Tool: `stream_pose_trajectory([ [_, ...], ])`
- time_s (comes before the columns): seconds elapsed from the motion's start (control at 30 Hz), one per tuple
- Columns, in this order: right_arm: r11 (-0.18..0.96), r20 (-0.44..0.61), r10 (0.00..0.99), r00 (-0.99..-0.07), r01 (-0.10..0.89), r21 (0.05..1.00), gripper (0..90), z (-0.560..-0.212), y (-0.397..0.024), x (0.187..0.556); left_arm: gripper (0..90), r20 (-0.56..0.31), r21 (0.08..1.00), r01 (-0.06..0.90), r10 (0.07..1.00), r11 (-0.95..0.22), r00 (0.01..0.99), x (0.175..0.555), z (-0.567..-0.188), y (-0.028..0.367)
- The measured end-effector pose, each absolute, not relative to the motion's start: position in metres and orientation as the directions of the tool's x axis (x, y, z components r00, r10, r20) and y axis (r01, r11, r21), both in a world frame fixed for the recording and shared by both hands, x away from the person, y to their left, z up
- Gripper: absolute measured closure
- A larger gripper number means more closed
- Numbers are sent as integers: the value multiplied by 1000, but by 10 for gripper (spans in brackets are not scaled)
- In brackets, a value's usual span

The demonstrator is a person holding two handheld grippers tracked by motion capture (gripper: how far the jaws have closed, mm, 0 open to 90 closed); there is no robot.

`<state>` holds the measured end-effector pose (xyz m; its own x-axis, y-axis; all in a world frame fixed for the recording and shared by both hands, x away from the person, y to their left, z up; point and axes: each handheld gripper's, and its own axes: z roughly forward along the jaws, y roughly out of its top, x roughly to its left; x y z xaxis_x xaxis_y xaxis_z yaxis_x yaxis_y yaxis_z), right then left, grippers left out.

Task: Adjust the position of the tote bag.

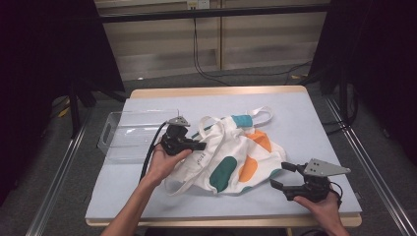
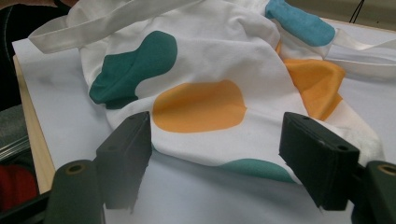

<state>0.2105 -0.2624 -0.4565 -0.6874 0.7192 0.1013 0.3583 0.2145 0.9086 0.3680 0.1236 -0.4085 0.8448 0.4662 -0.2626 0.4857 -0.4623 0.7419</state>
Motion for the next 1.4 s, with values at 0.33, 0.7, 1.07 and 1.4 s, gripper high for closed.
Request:
stream_pose_trajectory([
  [0.33,196,116,728,-676,368,909,213,-457,-264,209,861,-250,766,439,412,-469,876,358,-397,114],
  [0.7,205,127,714,-689,379,903,229,-457,-260,211,862,-225,788,400,385,-468,895,347,-391,98],
  [1.07,212,137,674,-726,367,905,342,-453,-256,207,860,-215,793,373,350,-483,912,335,-385,89],
  [1.4,187,160,665,-730,370,910,374,-446,-256,212,855,-205,792,355,331,-497,921,329,-386,79],
])
